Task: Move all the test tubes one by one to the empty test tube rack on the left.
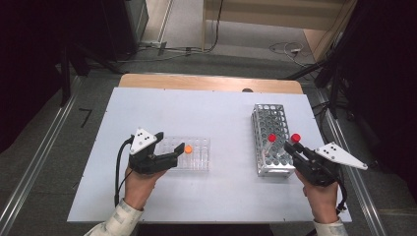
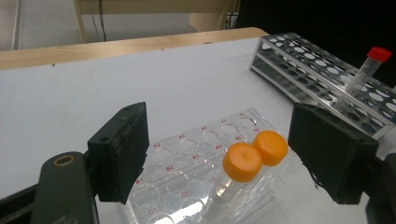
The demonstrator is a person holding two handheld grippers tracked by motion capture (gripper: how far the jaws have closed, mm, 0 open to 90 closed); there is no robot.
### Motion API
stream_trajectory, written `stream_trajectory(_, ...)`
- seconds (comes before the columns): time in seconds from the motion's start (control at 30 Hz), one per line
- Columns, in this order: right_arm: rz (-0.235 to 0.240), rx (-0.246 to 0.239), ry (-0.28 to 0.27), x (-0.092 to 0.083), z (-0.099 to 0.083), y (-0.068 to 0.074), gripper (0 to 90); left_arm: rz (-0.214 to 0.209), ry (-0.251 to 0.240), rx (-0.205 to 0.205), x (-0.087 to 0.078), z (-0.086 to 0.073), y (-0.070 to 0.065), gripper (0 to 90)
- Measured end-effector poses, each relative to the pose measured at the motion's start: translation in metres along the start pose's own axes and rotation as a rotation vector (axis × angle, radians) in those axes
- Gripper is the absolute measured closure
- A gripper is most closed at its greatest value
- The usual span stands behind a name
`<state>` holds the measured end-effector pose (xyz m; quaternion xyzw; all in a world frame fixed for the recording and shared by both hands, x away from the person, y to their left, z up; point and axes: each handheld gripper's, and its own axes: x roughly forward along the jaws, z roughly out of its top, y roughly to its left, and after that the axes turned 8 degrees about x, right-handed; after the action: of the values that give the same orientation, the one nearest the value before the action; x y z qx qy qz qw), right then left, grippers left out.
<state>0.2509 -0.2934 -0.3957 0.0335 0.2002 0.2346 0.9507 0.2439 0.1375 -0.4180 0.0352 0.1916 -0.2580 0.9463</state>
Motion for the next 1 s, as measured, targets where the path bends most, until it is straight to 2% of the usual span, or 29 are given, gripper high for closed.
stream_trajectory(0.13,0.024,-0.006,0.004,0.001,0.0,0.006,71.8,-0.001,-0.003,0.003,0.0,0.0,-0.001,20.9)
stream_trajectory(0.27,0.071,-0.024,0.019,0.006,-0.002,0.021,71.8,-0.003,-0.006,0.005,0.0,0.001,-0.003,20.9)
stream_trajectory(0.3,0.071,-0.024,0.019,0.006,-0.002,0.021,71.8,-0.002,-0.006,0.004,0.0,0.001,-0.003,20.9)
stream_trajectory(0.5,0.145,-0.066,0.058,0.02,-0.009,0.048,71.8,-0.013,-0.011,0.009,-0.002,0.003,-0.006,20.9)
stream_trajectory(0.57,0.155,-0.07,0.065,0.023,-0.01,0.052,71.8,-0.019,-0.016,0.011,-0.002,0.003,-0.008,20.9)
stream_trajectory(0.6,0.176,-0.08,0.079,0.028,-0.013,0.06,71.8,-0.023,-0.018,0.013,-0.002,0.004,-0.009,21.0)
stream_trajectory(0.7,0.195,-0.093,0.094,0.034,-0.017,0.067,71.8,-0.035,-0.027,0.019,-0.003,0.006,-0.013,21.1)
stream_trajectory(0.73,0.212,-0.101,0.108,0.039,-0.021,0.074,71.8,-0.041,-0.029,0.023,-0.004,0.006,-0.015,21.3)
stream_trajectory(0.93,0.246,-0.122,0.139,0.049,-0.027,0.088,71.8,-0.08,-0.042,0.045,-0.005,0.01,-0.028,22.3)
stream_trajectory(1.0,0.268,-0.138,0.154,0.056,-0.03,0.098,71.8,-0.1,-0.042,0.055,-0.004,0.011,-0.034,23.0)
